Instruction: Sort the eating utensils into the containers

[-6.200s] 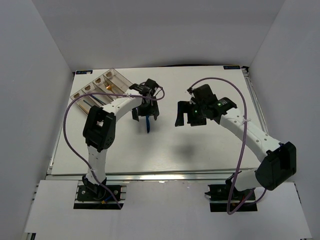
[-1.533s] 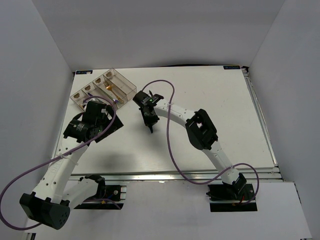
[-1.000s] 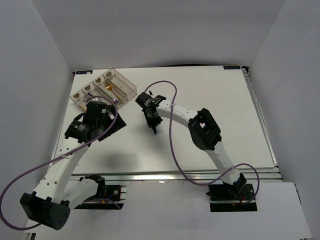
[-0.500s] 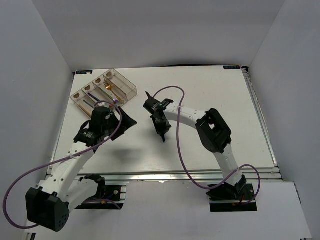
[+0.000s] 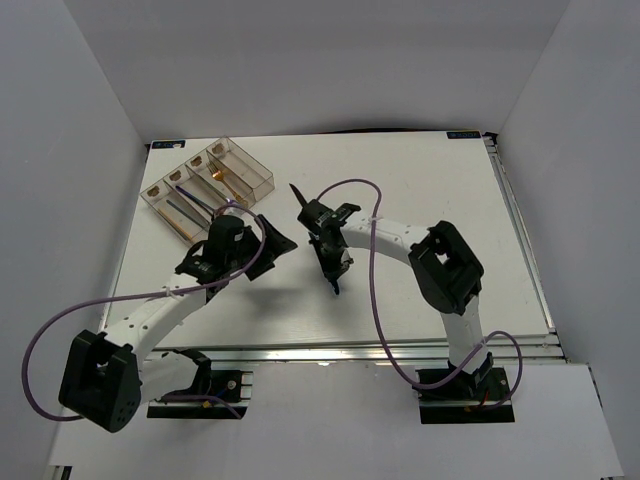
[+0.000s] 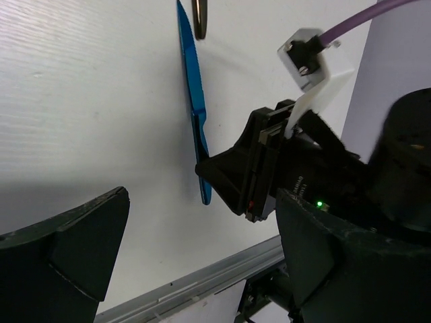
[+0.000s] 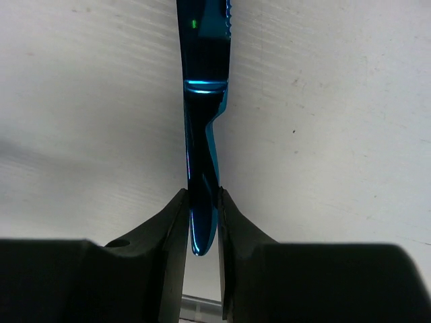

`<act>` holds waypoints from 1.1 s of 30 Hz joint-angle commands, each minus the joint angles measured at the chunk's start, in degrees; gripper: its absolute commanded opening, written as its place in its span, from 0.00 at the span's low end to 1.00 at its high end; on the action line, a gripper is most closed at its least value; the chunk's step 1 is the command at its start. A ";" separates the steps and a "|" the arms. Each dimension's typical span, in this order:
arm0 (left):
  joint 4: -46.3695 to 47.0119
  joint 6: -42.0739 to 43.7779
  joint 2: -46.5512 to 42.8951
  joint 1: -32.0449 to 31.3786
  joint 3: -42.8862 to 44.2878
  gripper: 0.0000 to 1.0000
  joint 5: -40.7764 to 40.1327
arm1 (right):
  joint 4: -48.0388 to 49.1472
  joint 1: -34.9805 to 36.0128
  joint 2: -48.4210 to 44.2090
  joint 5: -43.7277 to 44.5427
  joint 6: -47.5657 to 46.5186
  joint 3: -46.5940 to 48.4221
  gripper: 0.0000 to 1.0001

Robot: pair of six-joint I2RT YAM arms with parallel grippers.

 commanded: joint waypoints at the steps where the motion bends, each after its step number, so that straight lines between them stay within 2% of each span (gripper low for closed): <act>1: 4.29 -2.02 0.94 -2.42 -0.68 0.98 -1.34 | 0.67 0.19 -5.10 -0.83 -1.32 0.39 0.00; 10: 12.29 -7.91 5.24 -4.53 -4.55 0.98 -1.08 | 0.93 0.45 -7.30 -1.27 -2.47 -0.23 0.00; 20: 18.62 -12.04 8.85 -6.90 -3.94 0.98 -2.49 | 1.11 1.24 -9.67 -2.76 -2.73 0.04 0.00; 26: 19.50 -15.46 17.19 -9.71 -3.50 0.93 -3.19 | 2.60 1.50 -10.02 -4.08 -1.94 -1.72 0.00; 33: 26.52 -19.95 25.37 -12.35 -2.18 0.89 -4.50 | 4.18 2.82 -10.73 -6.01 -1.06 -2.42 0.00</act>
